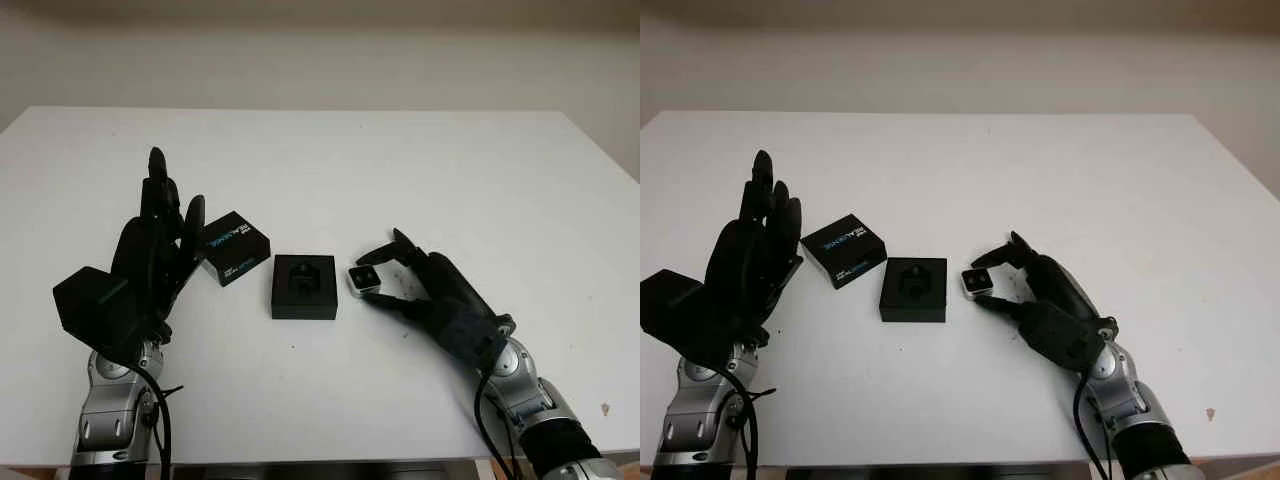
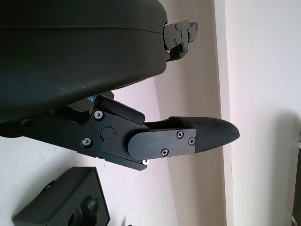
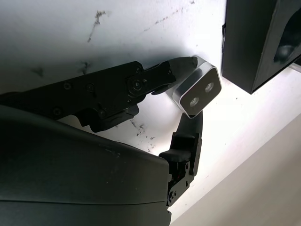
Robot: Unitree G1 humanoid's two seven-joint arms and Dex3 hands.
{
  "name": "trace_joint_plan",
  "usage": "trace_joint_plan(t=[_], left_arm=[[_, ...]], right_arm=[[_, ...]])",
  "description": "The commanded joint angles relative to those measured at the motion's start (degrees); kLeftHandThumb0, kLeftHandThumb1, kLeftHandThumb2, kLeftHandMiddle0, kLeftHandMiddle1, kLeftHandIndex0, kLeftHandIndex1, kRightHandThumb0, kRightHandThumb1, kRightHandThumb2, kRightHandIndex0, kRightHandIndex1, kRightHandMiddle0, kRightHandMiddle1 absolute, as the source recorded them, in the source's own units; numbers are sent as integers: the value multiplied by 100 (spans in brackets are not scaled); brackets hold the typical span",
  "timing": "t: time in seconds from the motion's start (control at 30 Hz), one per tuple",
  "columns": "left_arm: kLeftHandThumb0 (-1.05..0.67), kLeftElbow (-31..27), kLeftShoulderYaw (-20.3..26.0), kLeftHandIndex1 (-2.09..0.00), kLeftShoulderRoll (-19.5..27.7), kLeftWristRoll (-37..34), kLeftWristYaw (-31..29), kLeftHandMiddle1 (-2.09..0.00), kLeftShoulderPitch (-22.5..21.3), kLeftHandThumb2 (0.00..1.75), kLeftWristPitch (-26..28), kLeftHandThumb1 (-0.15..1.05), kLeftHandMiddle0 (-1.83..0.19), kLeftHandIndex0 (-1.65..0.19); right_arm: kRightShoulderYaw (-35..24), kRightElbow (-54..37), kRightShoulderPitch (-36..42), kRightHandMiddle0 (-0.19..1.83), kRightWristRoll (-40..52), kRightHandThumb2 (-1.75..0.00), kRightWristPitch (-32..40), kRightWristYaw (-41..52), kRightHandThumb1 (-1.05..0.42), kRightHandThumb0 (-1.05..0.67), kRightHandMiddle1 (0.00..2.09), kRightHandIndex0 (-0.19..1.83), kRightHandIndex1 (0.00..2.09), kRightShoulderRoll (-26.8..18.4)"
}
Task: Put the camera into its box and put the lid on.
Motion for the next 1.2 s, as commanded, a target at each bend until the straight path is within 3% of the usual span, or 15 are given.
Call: trace_joint_plan(t=[0.0,0.37,0.57,0.87,1.17], left_arm=[[-75,-35,-15,0,37,25,1,0,-58,51,-33,105,19,19],[-74,-2,-4,0,30,-18,-31,0,-51,51,-39,105,19,19],[-74,20,12,0,47,-42,-54,0,-43,51,-36,105,19,19],[-74,13,48,0,129,-60,-110,0,-30,51,18,105,19,19],[-74,13,63,0,189,-100,-164,0,-37,50,68,105,19,19]], right_arm=[[125,381,45,37,-14,-6,-18,96,-98,-39,125,28,8,7],[133,835,-170,40,247,-5,-388,492,-99,-41,142,33,8,-11],[-15,932,-117,27,565,-6,-607,416,-101,-38,164,39,10,184],[-230,768,-94,24,932,-5,-756,300,-102,-36,177,46,15,432],[-637,19,-22,27,1776,-5,-100,718,-101,-37,174,38,18,620]])
